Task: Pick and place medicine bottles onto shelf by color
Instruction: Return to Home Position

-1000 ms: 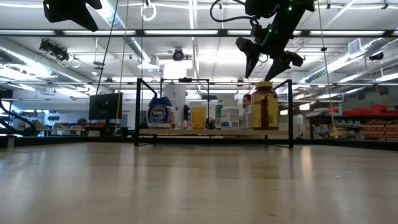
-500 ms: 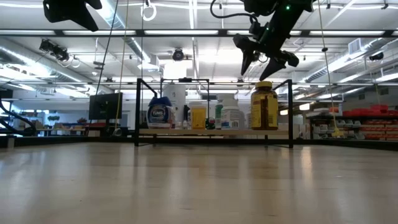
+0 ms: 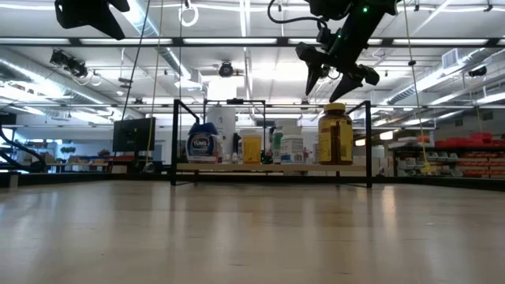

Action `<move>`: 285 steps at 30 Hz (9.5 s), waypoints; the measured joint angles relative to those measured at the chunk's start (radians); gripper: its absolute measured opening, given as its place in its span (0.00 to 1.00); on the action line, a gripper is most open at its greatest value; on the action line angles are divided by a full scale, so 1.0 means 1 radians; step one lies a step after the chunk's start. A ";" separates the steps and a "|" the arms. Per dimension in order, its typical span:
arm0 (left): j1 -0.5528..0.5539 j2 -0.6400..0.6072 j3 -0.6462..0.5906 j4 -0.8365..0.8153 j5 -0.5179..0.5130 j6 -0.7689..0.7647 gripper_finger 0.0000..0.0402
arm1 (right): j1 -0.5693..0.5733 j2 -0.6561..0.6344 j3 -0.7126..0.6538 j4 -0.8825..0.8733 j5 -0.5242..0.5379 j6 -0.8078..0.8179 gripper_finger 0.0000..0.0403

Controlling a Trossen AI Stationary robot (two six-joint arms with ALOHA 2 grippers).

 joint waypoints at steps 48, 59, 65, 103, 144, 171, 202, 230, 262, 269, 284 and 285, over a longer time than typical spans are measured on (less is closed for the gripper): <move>0.003 0.000 0.000 0.034 -0.050 -0.016 0.58 | -0.012 0.001 0.122 -0.082 -0.284 -0.124 0.71; 0.101 -0.004 0.000 0.089 -0.053 0.020 0.54 | 0.049 -0.021 0.187 -0.087 -0.342 -0.217 0.71; 0.132 -0.048 0.001 0.125 -0.050 0.086 0.35 | 0.079 -0.111 0.191 -0.186 -0.339 -0.278 0.63; 0.348 0.054 0.000 0.602 0.165 0.323 0.00 | 0.168 -1.184 -0.773 0.364 -0.388 -0.133 0.02; 0.377 -0.699 -0.879 1.301 -0.061 0.159 0.00 | 0.168 -1.349 -0.838 0.243 -0.452 -0.052 0.01; 0.380 -1.135 -1.063 1.140 -0.042 0.182 0.00 | 0.168 -1.400 -0.757 -0.014 -0.387 -0.069 0.01; 0.380 -1.133 -1.064 0.969 -0.015 0.532 0.06 | 0.168 -1.387 -0.758 -0.162 -0.364 -0.194 0.01; 0.379 -1.133 -1.065 0.978 -0.015 0.531 0.09 | 0.169 -1.400 -0.980 0.652 -0.365 -0.507 0.01; 0.379 -1.133 -1.065 0.978 -0.015 0.532 0.06 | 0.299 -1.397 -1.135 0.751 -0.405 -0.399 0.01; 0.379 -1.133 -1.065 0.978 -0.015 0.532 0.09 | 0.299 -1.387 -1.132 0.641 -0.424 -0.398 0.01; 0.379 -1.133 -1.065 0.978 -0.015 0.532 0.07 | 0.299 -1.373 -1.131 0.632 -0.449 -0.423 0.01; 0.379 -1.133 -1.065 0.978 -0.015 0.532 0.08 | 0.299 -1.373 -1.131 0.632 -0.449 -0.423 0.01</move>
